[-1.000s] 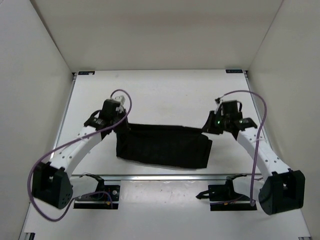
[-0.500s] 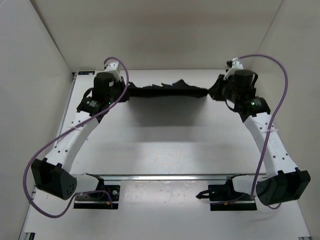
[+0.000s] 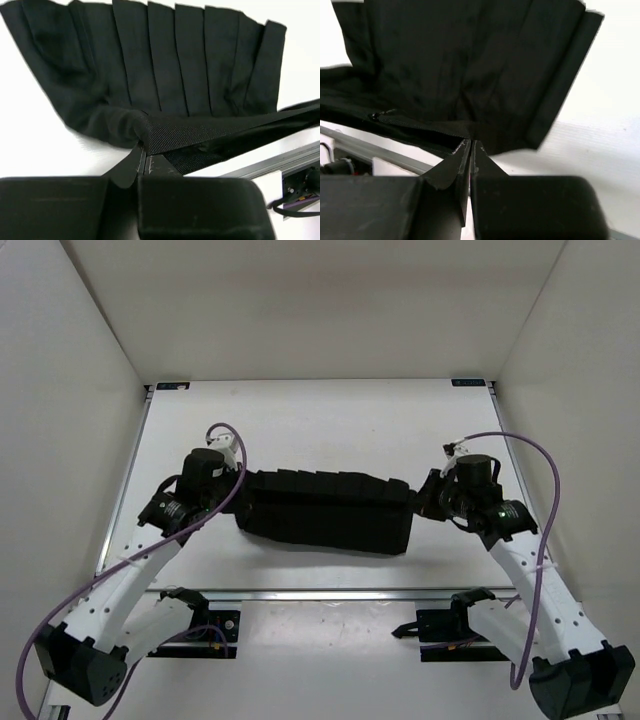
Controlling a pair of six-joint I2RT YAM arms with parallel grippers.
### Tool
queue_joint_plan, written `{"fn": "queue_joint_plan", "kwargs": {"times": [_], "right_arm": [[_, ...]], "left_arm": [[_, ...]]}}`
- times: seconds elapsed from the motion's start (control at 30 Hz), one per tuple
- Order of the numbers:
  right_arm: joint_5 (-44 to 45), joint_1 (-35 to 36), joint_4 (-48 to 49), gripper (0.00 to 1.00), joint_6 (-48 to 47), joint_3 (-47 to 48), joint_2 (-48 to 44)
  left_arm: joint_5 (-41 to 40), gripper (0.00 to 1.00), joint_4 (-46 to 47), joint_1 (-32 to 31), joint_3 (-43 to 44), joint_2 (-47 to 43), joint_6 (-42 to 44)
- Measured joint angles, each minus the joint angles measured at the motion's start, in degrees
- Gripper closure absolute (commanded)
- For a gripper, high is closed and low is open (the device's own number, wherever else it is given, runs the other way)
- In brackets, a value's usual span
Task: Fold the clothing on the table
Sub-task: Fold the skirt
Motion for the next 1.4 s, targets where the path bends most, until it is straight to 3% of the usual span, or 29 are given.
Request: {"fn": "queue_joint_plan", "kwargs": {"times": [0.27, 0.47, 0.77, 0.8, 0.87, 0.93, 0.97, 1.0, 1.07, 1.13, 1.2, 1.27, 1.3, 1.33, 1.4], "right_arm": [[-4.9, -4.6, 6.7, 1.00, -1.9, -0.1, 15.3], [-7.5, -4.5, 12.6, 1.00, -2.7, -0.6, 22.5], [-5.8, -6.3, 16.6, 0.99, -5.8, 5.4, 33.8], [-5.6, -6.3, 17.0, 0.96, -6.0, 6.5, 35.0], [-5.4, -6.2, 17.9, 0.77, -6.1, 8.3, 36.7], [-5.2, -6.0, 18.4, 0.66, -6.1, 9.7, 37.9], [-5.1, -6.0, 18.2, 0.57, -6.3, 10.3, 38.2], [-5.1, -6.0, 18.2, 0.53, -6.4, 10.8, 38.3], [-4.7, -5.6, 18.6, 0.33, -6.5, 11.3, 37.7], [-4.7, -5.4, 18.7, 0.27, -6.7, 11.1, 36.0], [-5.2, -5.2, 19.1, 0.26, -6.6, 10.1, 32.9], [-5.3, -5.1, 19.4, 0.24, -6.1, 7.5, 28.5], [-5.4, -4.8, 19.7, 0.24, -5.9, 5.6, 26.2], [-5.4, -4.7, 20.0, 0.24, -5.6, 3.1, 23.6], [-5.7, -4.5, 19.8, 0.25, -4.4, -2.4, 19.4]], "left_arm": [[3.3, 1.00, 3.9, 4.8, -1.1, 15.5, 0.0], [4.7, 1.00, 6.1, 8.2, -2.9, 21.2, 0.3], [2.0, 0.97, 6.5, 8.9, 9.4, 37.9, 3.5], [1.6, 0.83, 6.5, 8.9, 10.8, 39.4, 3.8], [0.7, 0.60, 6.6, 8.9, 12.5, 41.5, 4.6], [0.5, 0.12, 6.4, 9.3, 13.9, 42.6, 5.5], [0.4, 0.02, 6.3, 9.4, 14.5, 42.9, 5.7], [0.4, 0.01, 5.9, 9.6, 15.1, 42.9, 6.1], [-0.1, 0.01, 5.2, 9.8, 16.8, 42.7, 6.4], [-0.5, 0.06, 5.0, 10.2, 18.6, 41.7, 7.2], [-0.5, 0.25, 5.3, 10.6, 19.2, 39.5, 7.7], [-0.5, 0.81, 5.3, 10.7, 19.0, 35.7, 7.6], [-0.7, 0.93, 5.9, 10.7, 18.1, 33.3, 7.6], [-0.8, 1.00, 6.5, 10.4, 16.7, 30.7, 7.5], [-0.1, 1.00, 9.0, 9.5, 11.3, 24.6, 6.4]]}}
